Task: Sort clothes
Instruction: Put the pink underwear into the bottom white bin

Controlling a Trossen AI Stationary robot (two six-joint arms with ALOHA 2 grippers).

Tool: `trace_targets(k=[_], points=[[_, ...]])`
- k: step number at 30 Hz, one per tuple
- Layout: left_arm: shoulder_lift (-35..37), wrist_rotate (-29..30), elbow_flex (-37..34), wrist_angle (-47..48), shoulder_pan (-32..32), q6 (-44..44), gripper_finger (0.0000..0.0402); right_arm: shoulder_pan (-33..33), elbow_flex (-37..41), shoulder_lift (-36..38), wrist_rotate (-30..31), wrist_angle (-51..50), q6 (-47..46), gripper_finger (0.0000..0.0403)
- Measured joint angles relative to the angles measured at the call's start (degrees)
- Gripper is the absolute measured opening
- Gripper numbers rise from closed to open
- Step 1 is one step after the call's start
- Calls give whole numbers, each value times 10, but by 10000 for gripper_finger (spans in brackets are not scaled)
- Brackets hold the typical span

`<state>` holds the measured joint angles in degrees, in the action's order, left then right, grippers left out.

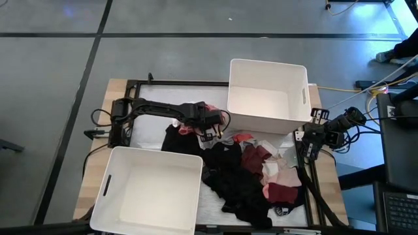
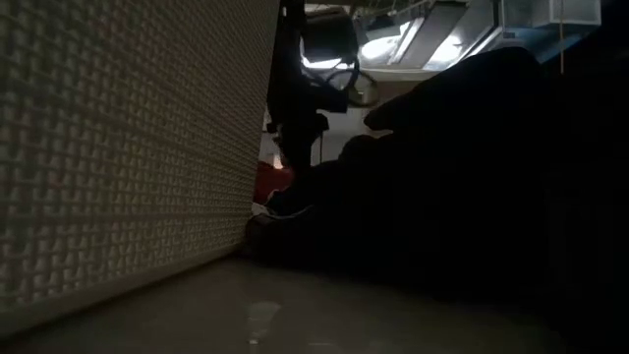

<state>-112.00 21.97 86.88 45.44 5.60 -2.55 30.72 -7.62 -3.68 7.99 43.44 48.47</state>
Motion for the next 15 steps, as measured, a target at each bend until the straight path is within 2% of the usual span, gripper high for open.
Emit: trace_targets(k=[5, 9, 15], points=[[24, 59, 17, 8, -25, 8, 16, 0, 0, 0, 0, 0, 0, 5], [58, 74, 40, 7, -54, 19, 7, 0, 0, -1, 3, 0, 0, 5], [116, 108, 67, 1, -94, 28, 10, 0, -34, -52, 52, -39, -33, 5]])
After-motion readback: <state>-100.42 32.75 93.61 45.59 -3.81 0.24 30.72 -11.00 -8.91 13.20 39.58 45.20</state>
